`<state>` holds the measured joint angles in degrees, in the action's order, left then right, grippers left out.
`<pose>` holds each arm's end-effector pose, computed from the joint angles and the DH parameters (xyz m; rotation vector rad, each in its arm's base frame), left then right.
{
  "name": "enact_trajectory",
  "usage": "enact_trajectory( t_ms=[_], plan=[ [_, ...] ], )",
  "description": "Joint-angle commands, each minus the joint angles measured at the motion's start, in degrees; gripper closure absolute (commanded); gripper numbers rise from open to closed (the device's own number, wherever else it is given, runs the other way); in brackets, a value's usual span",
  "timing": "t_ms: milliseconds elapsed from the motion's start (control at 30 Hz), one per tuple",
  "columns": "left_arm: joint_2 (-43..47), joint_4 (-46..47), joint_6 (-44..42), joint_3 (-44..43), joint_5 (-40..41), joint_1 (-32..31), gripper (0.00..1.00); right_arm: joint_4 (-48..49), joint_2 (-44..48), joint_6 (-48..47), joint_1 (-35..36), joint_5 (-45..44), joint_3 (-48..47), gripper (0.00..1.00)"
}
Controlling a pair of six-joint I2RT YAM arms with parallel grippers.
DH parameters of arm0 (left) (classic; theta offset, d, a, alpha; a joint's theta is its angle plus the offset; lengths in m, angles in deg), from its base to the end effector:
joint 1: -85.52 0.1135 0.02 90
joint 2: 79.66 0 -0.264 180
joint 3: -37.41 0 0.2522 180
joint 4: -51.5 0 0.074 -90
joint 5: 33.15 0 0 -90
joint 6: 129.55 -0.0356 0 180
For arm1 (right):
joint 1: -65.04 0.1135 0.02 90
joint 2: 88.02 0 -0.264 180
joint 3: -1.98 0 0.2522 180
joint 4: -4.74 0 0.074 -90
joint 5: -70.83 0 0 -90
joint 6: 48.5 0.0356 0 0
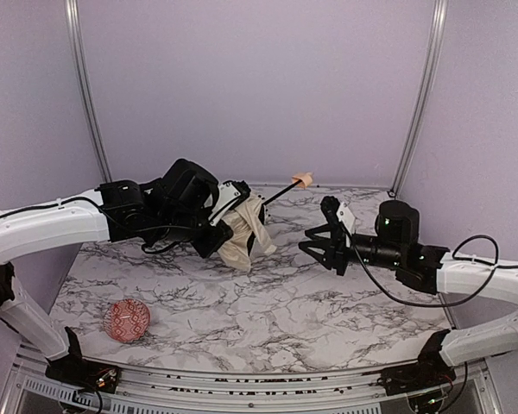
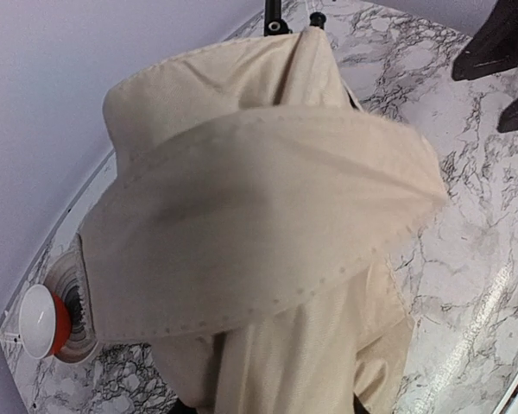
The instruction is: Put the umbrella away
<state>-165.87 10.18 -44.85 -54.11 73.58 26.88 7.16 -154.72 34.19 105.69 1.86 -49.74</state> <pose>0.1863 -0.2859 0.3367 1.0113 1.9273 -0.2111 0.1919 0.1816 0.2675 -0.9855 1.5503 0.7410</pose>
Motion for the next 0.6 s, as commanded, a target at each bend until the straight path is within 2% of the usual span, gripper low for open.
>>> enact_trajectory(
  t_ms=[0, 67, 133, 233, 300, 433, 567],
  plan=[
    [-0.37, -0.39, -0.25, -1.24, 3.56, 0.25, 1.00, -5.76, 8.72, -1.36, 0.12, 5.13, 5.43, 0.60],
    [-0.36, -0.10, -2.11, -1.14, 2.67, 0.15, 1.00, -6.52, 11.58, -1.19, 0.10, 5.40, 6.37, 0.49],
    [0.00, 0.56, -4.14, -0.64, 2.02, 0.00, 1.00, -6.25, 12.37, 0.15, 0.05, 4.77, 5.58, 0.34],
    [0.34, 1.07, -6.25, -0.58, 2.55, -0.23, 1.00, -3.24, 8.89, 2.84, 0.12, 6.94, 3.52, 0.23],
    [0.18, 1.09, -7.17, -1.04, 3.30, -0.46, 1.00, -1.04, 4.36, 7.53, 0.25, 8.60, 1.10, 0.23],
    [-0.21, 1.06, -8.05, -1.95, 4.66, -0.84, 1.00, 0.99, -4.54, 14.60, 2.14, 12.06, -5.29, 0.39],
    [-0.60, 1.48, -8.83, -2.54, 4.78, -1.46, 1.00, 9.19, -8.90, 13.76, 6.06, 13.13, -5.88, 0.39]
  ],
)
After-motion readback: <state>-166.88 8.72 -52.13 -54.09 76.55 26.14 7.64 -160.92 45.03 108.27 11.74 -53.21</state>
